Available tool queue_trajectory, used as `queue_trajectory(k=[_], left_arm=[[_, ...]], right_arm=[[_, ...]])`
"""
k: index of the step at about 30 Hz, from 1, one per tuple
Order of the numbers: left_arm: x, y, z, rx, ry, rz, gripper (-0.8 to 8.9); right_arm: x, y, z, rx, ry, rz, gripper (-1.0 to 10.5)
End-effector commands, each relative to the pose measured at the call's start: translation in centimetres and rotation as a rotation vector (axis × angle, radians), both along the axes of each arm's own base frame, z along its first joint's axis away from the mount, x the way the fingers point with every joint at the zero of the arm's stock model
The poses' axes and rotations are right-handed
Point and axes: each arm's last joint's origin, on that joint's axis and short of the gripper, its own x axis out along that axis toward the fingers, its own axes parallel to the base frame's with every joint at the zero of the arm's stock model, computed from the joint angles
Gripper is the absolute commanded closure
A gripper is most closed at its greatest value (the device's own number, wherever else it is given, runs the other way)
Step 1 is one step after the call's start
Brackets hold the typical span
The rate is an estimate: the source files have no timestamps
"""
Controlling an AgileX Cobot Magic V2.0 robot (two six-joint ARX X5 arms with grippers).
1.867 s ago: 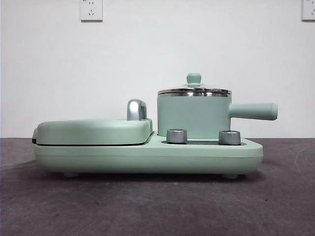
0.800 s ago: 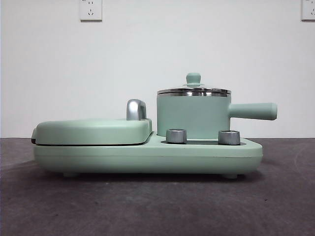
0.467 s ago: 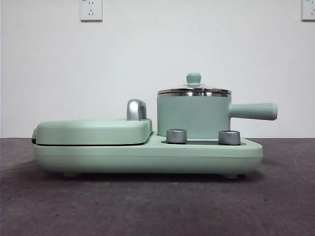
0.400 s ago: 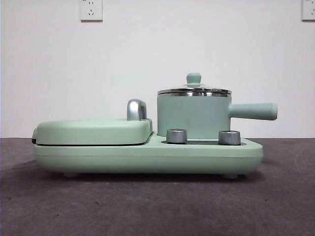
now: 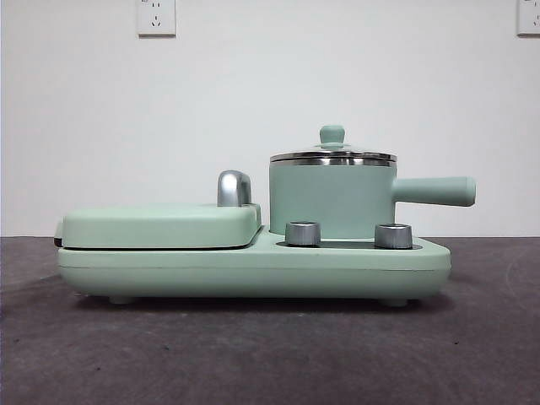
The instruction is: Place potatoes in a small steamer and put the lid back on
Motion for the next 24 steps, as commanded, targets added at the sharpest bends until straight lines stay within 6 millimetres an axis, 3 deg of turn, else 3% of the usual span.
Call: queue_trajectory(k=[1, 6, 13, 24], left_arm=[[-0.1, 0.1, -1.7, -0.033, -0.004, 0.019, 8.07], [0.0, 0.2, -3.8, -0.050, -0.019, 0.054, 8.06], [0.3, 0.6, -5.3, -0.091, 0.035, 0.198, 8.07], [0.3, 0.8, -5.5, -0.071, 0.052, 0.261, 8.06]], right_arm=[[0.0, 0.0, 0.2, 0.011, -0.008, -0.001, 9.4], [0.0, 0.0, 0.2, 0.012, -0.008, 0.000, 9.4], [0.0, 0.0, 0.2, 0.012, -0.008, 0.000, 9.4], [0.0, 0.0, 0.2, 0.012, -0.008, -0.001, 9.4]])
